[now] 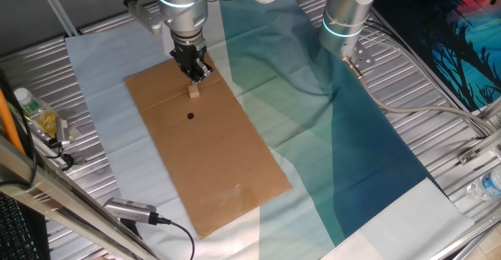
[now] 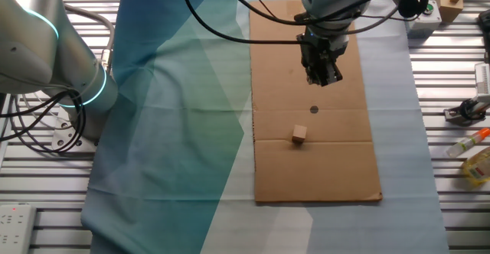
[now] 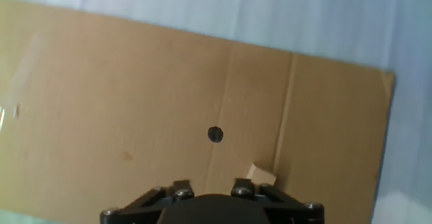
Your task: Grab the block and place it at the designated location
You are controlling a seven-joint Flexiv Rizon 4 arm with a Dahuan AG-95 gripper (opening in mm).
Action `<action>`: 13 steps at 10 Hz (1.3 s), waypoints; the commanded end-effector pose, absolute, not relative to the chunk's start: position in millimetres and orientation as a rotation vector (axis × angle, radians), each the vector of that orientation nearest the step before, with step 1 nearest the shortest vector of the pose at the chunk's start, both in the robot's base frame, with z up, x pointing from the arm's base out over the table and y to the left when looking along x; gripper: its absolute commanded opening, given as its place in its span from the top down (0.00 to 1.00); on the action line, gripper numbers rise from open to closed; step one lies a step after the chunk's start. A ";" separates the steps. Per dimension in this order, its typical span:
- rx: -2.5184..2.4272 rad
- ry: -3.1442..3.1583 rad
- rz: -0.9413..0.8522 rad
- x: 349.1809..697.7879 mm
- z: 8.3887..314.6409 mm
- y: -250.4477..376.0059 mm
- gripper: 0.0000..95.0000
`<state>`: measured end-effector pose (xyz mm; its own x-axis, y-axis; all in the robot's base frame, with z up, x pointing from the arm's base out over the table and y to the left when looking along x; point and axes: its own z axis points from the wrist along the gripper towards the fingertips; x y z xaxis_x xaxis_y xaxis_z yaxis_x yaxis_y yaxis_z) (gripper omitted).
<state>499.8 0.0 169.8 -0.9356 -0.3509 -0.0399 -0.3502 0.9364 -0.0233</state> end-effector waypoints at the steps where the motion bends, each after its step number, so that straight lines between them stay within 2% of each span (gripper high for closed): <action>1: -0.548 3.052 -0.024 500.0 169.9 0.0 1.00; 13: -0.561 3.058 -0.018 504.4 169.4 -17.0 1.00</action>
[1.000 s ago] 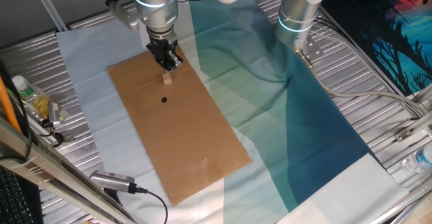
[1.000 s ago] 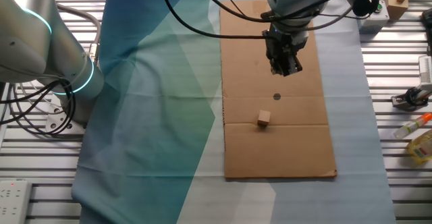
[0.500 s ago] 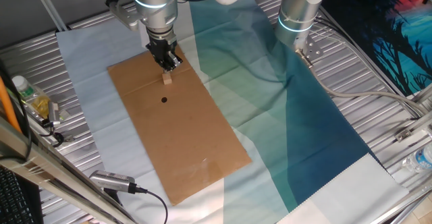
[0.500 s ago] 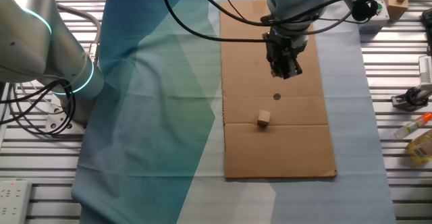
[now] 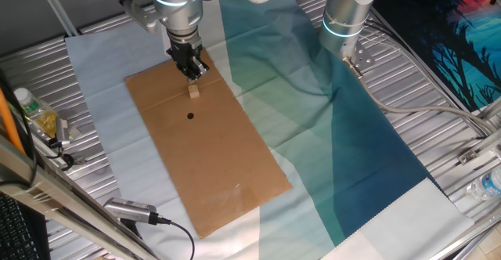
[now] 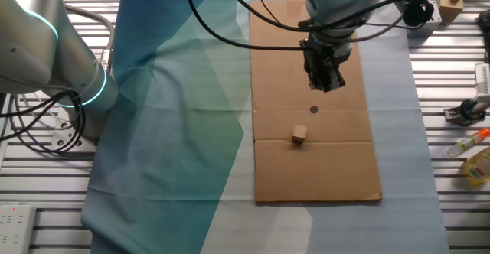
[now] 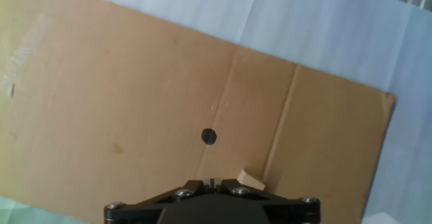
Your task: Grab the block and place it at the designated location
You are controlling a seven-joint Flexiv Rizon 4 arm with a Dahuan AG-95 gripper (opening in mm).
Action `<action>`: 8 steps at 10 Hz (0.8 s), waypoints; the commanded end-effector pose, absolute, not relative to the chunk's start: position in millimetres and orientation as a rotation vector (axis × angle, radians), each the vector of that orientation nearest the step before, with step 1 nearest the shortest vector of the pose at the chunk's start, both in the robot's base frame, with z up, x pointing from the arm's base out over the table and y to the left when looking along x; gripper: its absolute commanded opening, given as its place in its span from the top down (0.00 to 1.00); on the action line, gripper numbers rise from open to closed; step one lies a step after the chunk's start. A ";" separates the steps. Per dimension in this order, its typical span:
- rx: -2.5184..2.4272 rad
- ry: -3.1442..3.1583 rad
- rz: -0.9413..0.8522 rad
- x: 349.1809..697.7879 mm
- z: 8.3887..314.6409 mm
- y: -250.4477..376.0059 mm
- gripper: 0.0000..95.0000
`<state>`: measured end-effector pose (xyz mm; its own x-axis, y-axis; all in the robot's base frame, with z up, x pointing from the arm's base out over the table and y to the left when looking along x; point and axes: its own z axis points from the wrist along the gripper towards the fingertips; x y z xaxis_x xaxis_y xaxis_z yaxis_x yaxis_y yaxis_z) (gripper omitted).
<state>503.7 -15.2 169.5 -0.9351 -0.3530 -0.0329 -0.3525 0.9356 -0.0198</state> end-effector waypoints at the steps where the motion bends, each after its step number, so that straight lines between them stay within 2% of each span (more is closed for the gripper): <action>1: -0.565 3.057 -0.019 504.4 168.4 -19.0 1.00; 8: -0.568 3.049 -0.022 505.7 168.5 -27.0 1.00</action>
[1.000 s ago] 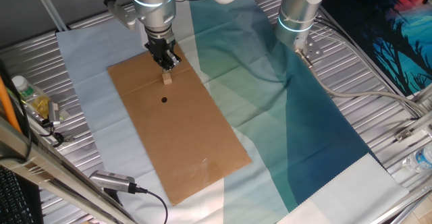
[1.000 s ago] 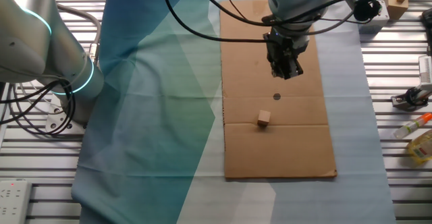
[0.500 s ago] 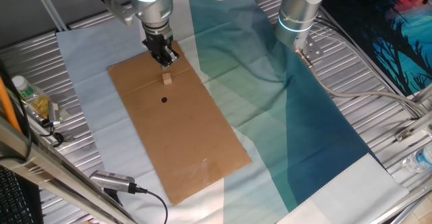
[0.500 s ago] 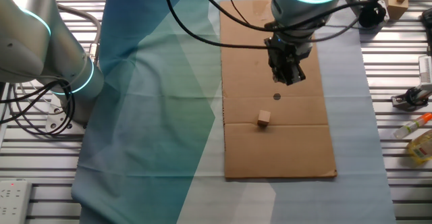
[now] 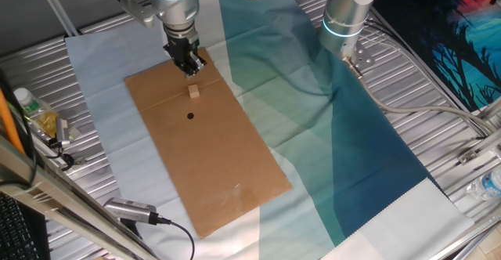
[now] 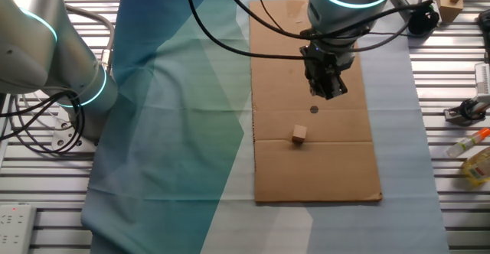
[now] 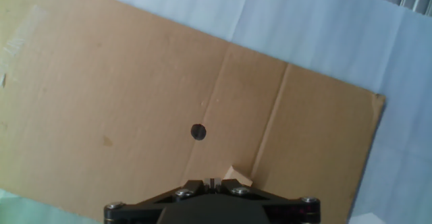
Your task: Grab the block and place it at the designated location
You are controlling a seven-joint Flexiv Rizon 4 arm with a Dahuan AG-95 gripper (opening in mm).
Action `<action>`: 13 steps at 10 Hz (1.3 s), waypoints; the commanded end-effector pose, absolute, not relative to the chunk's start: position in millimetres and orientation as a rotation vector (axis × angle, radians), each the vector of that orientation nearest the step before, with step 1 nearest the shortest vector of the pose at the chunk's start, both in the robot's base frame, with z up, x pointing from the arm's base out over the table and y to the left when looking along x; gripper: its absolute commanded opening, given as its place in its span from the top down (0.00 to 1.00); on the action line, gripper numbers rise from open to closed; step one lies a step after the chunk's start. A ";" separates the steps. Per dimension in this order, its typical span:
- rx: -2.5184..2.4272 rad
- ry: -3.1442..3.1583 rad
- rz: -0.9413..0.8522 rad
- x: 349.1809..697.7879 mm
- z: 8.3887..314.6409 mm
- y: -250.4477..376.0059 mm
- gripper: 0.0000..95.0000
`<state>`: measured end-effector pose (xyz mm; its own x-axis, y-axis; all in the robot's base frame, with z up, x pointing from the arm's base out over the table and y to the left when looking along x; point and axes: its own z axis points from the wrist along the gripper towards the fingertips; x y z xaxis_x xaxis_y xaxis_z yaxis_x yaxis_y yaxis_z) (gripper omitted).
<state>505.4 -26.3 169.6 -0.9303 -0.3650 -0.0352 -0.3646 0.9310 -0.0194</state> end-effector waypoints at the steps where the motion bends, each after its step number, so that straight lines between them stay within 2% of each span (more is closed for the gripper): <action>1: -0.569 3.048 -0.023 506.2 168.0 -27.7 1.00; 3: -0.595 3.040 -0.026 508.0 165.9 -31.0 1.00; 4: -0.595 3.040 -0.027 509.3 165.8 -32.6 0.80; 13: -1.098 2.863 -0.046 513.7 161.4 -42.8 0.80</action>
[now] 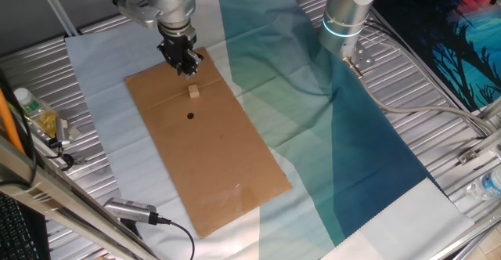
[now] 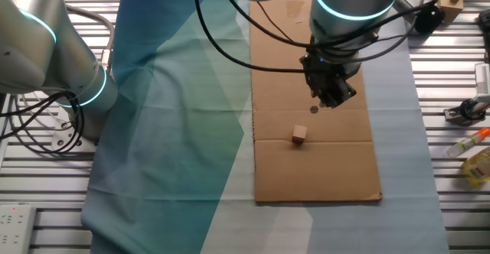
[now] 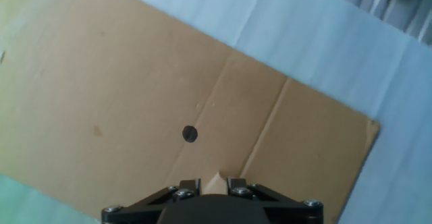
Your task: Grab the block and place it at the designated location
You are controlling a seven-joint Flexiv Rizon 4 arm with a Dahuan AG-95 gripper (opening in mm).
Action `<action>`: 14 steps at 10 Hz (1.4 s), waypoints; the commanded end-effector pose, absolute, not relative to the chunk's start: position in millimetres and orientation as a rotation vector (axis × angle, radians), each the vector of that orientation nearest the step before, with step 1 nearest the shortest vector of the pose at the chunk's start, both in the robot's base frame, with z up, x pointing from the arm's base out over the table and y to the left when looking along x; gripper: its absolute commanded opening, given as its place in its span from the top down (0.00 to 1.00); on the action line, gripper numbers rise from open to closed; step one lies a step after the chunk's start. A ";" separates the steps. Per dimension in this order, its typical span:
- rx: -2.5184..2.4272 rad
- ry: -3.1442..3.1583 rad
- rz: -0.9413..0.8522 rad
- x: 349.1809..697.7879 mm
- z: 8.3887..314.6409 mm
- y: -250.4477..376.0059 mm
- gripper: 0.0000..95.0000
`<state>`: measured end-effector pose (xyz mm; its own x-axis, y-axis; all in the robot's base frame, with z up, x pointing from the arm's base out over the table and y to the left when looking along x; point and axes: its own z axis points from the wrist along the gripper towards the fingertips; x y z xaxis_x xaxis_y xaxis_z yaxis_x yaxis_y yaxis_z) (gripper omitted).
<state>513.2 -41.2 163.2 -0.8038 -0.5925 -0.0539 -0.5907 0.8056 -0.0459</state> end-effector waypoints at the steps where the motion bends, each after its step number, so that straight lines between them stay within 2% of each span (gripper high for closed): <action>1: -1.132 2.844 -0.051 513.3 160.2 -44.6 0.80; 3: -1.082 2.842 -0.043 511.7 158.1 -50.1 0.80; 4: -0.987 2.871 -0.037 511.9 158.0 -51.9 1.00; 6: -0.688 2.946 0.005 512.0 157.8 -52.3 1.00; 9: -0.705 2.945 0.012 511.8 154.6 -57.3 1.00; 10: -0.852 2.901 0.000 513.1 150.3 -65.0 0.80; 14: -1.139 2.794 -0.033 515.4 142.5 -80.3 0.80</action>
<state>516.9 -79.2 142.0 -0.8448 -0.5209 -0.1223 -0.5217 0.8527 -0.0279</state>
